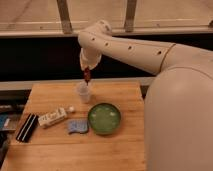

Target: Place the pepper in the ceramic cup

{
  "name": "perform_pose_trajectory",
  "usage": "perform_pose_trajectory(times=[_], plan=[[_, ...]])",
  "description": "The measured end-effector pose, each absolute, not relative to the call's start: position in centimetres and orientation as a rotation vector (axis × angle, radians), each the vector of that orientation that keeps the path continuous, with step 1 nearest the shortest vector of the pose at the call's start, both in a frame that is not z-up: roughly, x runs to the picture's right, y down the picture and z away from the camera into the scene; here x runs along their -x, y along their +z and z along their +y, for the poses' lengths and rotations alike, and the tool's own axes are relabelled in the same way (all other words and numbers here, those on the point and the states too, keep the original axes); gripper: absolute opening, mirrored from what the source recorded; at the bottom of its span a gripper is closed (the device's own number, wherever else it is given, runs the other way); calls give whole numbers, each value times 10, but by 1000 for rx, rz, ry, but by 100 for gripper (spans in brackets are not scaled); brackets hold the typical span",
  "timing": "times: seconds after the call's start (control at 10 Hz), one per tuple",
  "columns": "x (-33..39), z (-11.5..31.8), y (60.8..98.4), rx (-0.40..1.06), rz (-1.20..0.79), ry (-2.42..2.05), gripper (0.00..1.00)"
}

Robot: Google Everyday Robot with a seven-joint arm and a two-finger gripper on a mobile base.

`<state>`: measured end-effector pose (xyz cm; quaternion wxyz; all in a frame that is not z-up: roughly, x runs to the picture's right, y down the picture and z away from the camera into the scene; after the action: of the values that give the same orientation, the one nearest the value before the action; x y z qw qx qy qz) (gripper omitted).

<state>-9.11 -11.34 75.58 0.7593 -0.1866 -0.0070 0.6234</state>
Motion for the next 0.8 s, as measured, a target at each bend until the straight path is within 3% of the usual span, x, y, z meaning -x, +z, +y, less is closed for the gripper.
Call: perform_pose_trajectory(times=[0.8], plan=[[99,-101,819,522,-34,1328,0]])
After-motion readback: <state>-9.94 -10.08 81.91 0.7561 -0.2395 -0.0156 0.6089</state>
